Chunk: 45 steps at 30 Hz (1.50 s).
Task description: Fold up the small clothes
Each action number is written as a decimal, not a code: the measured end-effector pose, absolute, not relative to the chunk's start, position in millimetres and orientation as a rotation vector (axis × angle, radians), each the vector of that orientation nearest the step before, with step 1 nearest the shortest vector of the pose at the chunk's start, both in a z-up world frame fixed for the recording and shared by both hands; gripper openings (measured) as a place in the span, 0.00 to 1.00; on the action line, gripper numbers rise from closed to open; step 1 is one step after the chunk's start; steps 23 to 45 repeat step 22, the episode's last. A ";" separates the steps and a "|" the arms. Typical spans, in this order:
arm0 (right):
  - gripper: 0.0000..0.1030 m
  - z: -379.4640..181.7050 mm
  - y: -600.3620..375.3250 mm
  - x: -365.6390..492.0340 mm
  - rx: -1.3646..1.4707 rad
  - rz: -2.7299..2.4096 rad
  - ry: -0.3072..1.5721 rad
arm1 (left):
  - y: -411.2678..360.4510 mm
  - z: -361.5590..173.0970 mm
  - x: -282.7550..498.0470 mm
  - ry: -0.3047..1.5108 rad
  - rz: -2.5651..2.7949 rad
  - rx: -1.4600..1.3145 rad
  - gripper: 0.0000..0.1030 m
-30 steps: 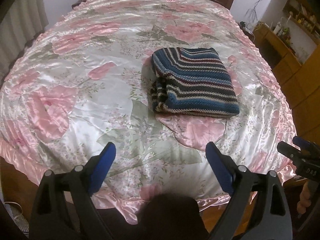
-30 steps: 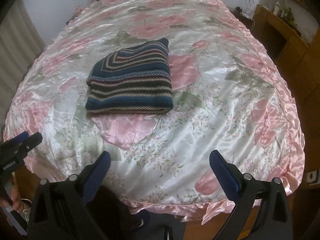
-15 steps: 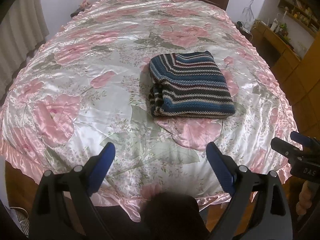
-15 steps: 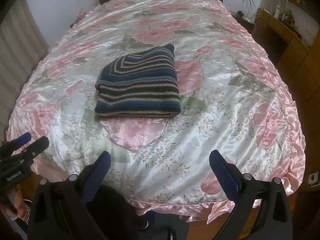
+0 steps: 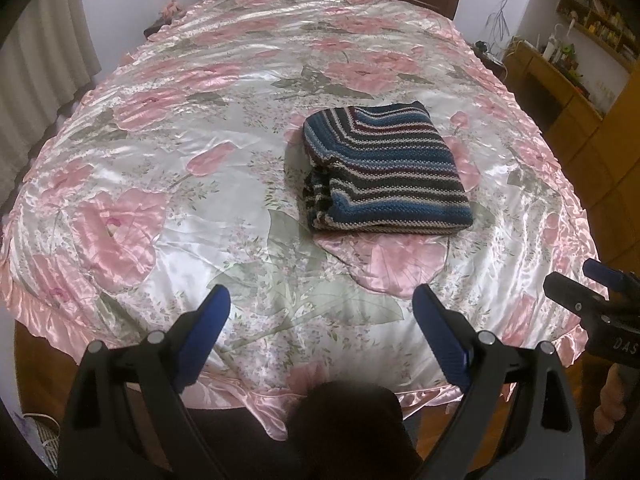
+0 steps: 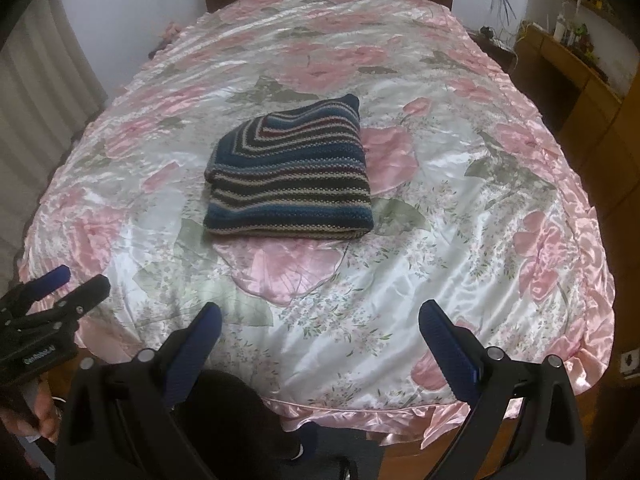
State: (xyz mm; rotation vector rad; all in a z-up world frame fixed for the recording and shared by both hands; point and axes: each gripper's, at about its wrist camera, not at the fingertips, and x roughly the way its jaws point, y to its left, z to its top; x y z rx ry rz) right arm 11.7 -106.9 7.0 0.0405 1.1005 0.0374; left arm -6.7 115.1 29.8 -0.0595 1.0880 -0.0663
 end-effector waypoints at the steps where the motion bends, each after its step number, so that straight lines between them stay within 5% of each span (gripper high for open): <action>1: 0.96 7.1 -106.4 11.6 0.041 0.038 1.100 | 115.1 30.1 -6.3 1.088 -0.066 -0.058 0.89; 45: 0.96 1.0 -107.4 16.9 -0.003 0.003 1.109 | 117.0 18.1 -2.6 1.119 -0.056 -0.044 0.89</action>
